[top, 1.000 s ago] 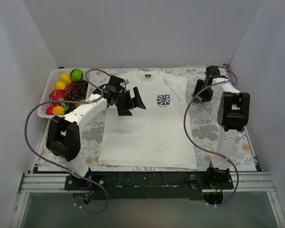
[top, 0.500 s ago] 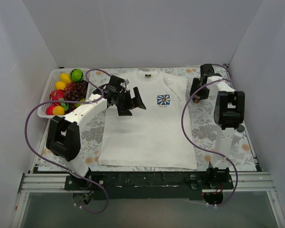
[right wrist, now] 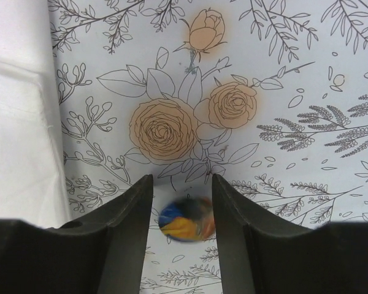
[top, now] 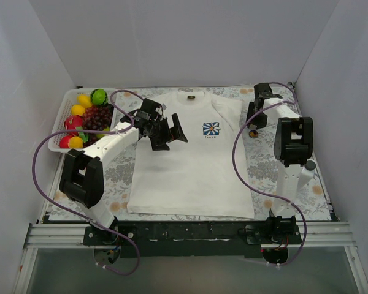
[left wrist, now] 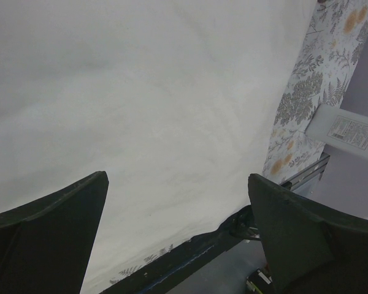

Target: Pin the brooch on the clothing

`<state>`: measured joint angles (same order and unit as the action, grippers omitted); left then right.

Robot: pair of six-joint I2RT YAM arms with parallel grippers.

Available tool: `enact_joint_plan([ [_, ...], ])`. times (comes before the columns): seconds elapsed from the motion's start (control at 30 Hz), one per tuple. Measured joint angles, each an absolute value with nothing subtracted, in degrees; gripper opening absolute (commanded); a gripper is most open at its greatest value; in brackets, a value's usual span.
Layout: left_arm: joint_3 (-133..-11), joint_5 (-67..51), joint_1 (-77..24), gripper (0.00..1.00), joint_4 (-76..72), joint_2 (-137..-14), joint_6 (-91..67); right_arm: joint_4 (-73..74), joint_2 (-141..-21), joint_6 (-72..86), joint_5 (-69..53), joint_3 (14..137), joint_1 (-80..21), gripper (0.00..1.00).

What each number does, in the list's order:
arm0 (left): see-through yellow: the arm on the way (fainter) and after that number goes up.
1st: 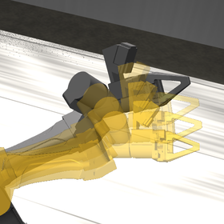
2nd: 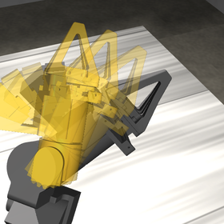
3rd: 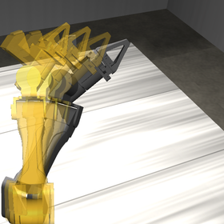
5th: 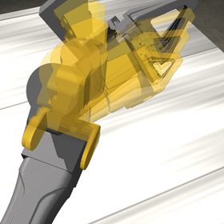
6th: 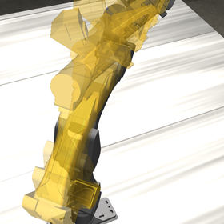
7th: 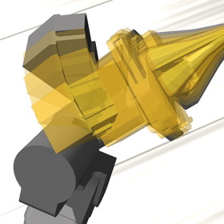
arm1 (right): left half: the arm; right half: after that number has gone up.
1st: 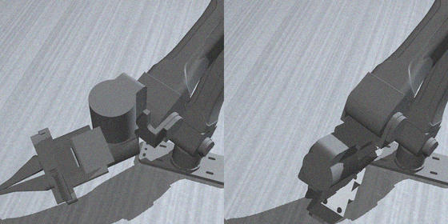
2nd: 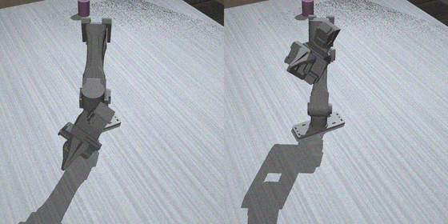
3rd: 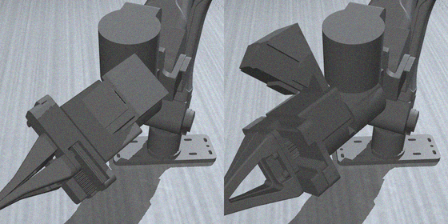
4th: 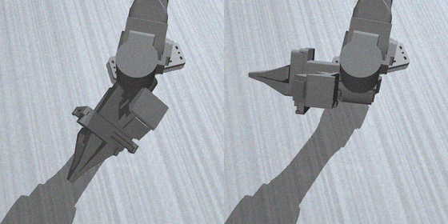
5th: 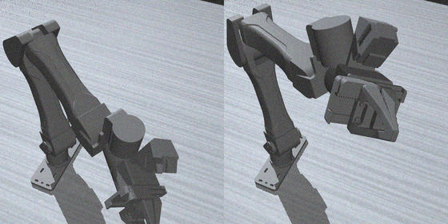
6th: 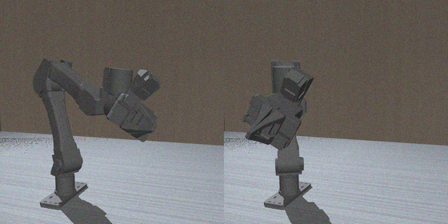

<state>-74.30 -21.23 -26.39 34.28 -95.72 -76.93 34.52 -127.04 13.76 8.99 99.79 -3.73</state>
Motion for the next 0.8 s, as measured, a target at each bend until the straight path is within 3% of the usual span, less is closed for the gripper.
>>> enact_joint_plan([
  [0.17,-74.28,-20.27,-26.39,0.98,34.30,-95.72,-76.90,34.20,-126.30,13.30,8.78,98.65,-3.73,0.45],
  [0.2,-74.30,-20.08,-26.39,0.98,34.33,-95.72,-76.93,34.24,-126.13,13.26,8.71,98.43,-3.73,0.39],
  [0.57,-79.88,-19.14,-26.41,0.98,34.52,-96.05,-76.88,36.64,-123.70,12.60,6.63,95.39,-3.73,0.43],
  [0.8,-88.36,-21.80,-28.75,0.98,33.80,-103.11,-76.55,36.86,-119.24,12.25,4.93,88.73,-3.68,0.47],
])
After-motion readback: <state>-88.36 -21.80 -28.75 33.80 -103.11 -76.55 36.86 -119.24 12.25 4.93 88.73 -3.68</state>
